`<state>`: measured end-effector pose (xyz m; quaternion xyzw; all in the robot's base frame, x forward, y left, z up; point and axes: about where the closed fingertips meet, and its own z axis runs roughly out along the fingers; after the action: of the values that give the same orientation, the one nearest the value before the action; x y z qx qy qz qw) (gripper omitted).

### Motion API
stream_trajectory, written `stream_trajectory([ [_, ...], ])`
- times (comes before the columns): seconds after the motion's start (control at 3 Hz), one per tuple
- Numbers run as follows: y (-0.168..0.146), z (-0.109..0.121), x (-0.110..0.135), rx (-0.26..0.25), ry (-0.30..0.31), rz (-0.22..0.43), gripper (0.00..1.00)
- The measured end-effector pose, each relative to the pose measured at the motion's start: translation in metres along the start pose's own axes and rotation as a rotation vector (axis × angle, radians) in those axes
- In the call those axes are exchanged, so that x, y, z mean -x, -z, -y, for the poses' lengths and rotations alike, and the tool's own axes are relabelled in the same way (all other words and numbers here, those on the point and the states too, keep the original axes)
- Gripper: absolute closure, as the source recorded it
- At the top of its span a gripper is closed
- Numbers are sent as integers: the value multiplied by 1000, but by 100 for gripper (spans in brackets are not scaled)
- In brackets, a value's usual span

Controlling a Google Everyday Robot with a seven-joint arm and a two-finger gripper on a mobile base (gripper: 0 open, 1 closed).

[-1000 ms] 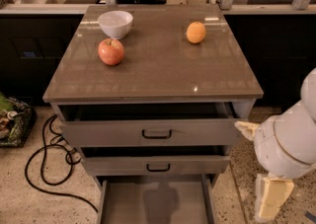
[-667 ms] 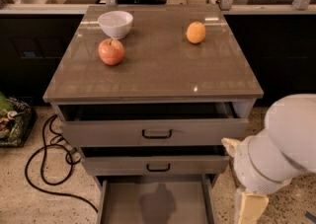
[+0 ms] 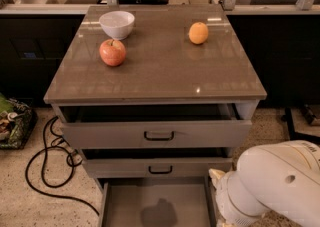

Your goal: Close bottom drawer

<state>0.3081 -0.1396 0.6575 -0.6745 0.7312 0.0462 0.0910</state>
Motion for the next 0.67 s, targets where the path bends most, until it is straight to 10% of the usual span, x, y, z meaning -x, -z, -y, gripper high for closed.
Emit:
stream_trajectory([
  [0.67, -46, -24, -8, -47, -138, 110, 0],
])
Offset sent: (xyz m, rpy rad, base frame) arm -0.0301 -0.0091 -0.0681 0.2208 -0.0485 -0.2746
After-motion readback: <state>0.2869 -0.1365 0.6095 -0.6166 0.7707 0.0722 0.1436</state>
